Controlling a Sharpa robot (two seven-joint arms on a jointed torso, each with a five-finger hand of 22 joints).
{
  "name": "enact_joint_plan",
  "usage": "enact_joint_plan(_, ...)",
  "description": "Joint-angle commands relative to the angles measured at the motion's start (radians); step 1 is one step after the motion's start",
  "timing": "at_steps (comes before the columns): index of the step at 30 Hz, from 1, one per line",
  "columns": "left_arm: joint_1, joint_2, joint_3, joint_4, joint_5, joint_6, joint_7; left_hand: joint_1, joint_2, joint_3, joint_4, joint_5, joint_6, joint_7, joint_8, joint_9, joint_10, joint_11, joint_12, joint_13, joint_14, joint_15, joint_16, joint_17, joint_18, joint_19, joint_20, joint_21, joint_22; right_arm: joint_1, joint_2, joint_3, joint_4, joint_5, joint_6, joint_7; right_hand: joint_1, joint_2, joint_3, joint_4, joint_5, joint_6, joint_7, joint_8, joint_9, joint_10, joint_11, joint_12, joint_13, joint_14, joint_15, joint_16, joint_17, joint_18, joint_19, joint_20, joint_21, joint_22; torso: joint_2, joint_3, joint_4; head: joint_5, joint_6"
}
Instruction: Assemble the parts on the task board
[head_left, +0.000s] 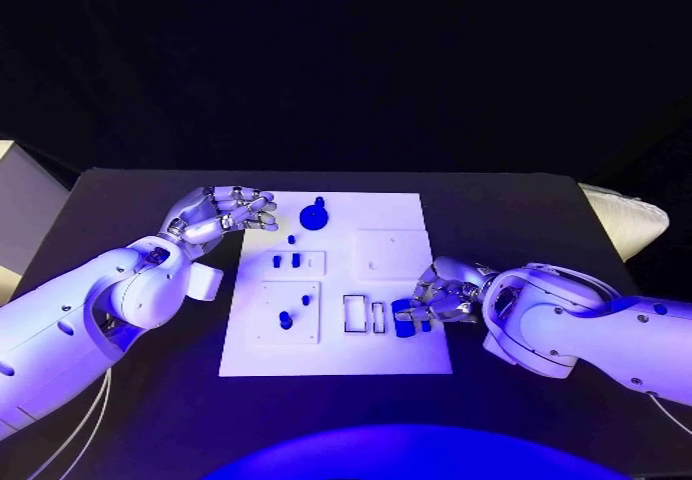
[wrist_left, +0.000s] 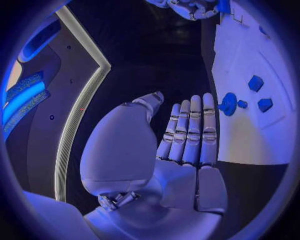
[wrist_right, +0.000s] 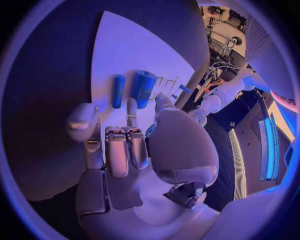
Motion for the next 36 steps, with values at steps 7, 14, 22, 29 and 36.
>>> enact_joint_plan(7,-0.002,-0.002,0.001,0.002,0.008,0.004,0.004,-0.002,0.004,-0.007,-0.001,0.003,-0.001,0.005,-0.005,-0.002,0.002,0.002,-0.006,0.001,0.007,0.002,-0.006,0.002,-0.01,0.007,-0.001,-0.006,-0.002,-0.014,0.019,-0.001,-0.011,-0.074,0.071,-0.027,-0.02,-0.009,-0.032,-0.001,-0.018,-0.003,-0.001,0.013,0.018,0.088,-0.005,-0.008,0.241,0.096,-0.007,0.002,0.225,-0.019,-0.004,-0.007,-0.006,-0.002,0.0,-0.0001,0.0002,0.005,-0.004)
enact_joint_plan(14,-0.002,-0.003,0.002,0.003,0.008,0.007,0.003,-0.001,0.004,-0.008,0.0,0.003,-0.001,0.005,-0.005,-0.002,0.002,0.002,-0.006,0.001,0.008,0.002,-0.007,0.002,-0.01,0.007,-0.001,-0.007,-0.002,-0.027,0.048,-0.001,-0.026,-0.113,0.074,-0.034,-0.024,-0.015,-0.043,0.0,-0.026,-0.008,0.0,0.016,0.025,0.085,-0.005,-0.012,0.236,0.095,-0.007,0.001,0.221,-0.017,-0.007,-0.007,-0.015,-0.007,0.001,0.0006,0.0001,0.004,-0.003)
enact_joint_plan(22,-0.003,-0.004,0.002,0.003,0.009,0.008,0.001,-0.001,0.004,-0.008,0.0,0.003,-0.001,0.005,-0.005,-0.002,0.002,0.002,-0.006,0.001,0.008,0.002,-0.007,0.002,-0.01,0.007,-0.001,-0.007,-0.002,-0.038,0.084,0.0,-0.048,-0.126,0.057,-0.039,-0.027,-0.019,-0.05,0.0,-0.027,-0.015,0.001,0.017,0.029,0.085,-0.003,-0.012,0.237,0.095,-0.006,0.001,0.222,-0.017,-0.009,-0.006,-0.017,-0.007,0.001,0.0004,-0.0003,0.003,-0.004)
enact_joint_plan(29,-0.003,-0.003,0.002,0.003,0.009,0.01,0.0,-0.001,0.005,-0.009,0.001,0.003,-0.001,0.005,-0.006,-0.002,0.001,0.003,-0.006,0.001,0.007,0.002,-0.007,0.003,-0.01,0.008,-0.001,-0.008,-0.003,-0.04,0.1,0.0,-0.058,-0.112,0.053,-0.039,-0.016,-0.008,-0.048,-0.001,0.022,-0.033,0.006,0.016,0.042,0.085,0.0,-0.012,0.237,0.096,-0.003,0.003,0.226,-0.017,-0.009,-0.004,-0.022,-0.006,0.001,0.0004,-0.0004,0.004,-0.003)
enact_joint_plan(36,-0.003,-0.003,0.002,0.003,0.009,0.011,0.001,0.0,0.007,-0.009,0.002,0.003,-0.001,0.006,-0.006,-0.002,0.001,0.003,-0.006,0.001,0.007,0.002,-0.008,0.004,-0.01,0.009,-0.001,-0.009,-0.004,-0.042,0.1,0.0,-0.055,-0.082,0.022,-0.038,0.038,0.024,-0.023,-0.004,0.168,-0.043,0.006,0.014,0.056,0.085,0.001,-0.013,0.238,0.097,-0.003,0.003,0.229,-0.017,-0.007,-0.003,-0.022,0.002,0.0,0.0002,-0.0001,0.004,-0.004)
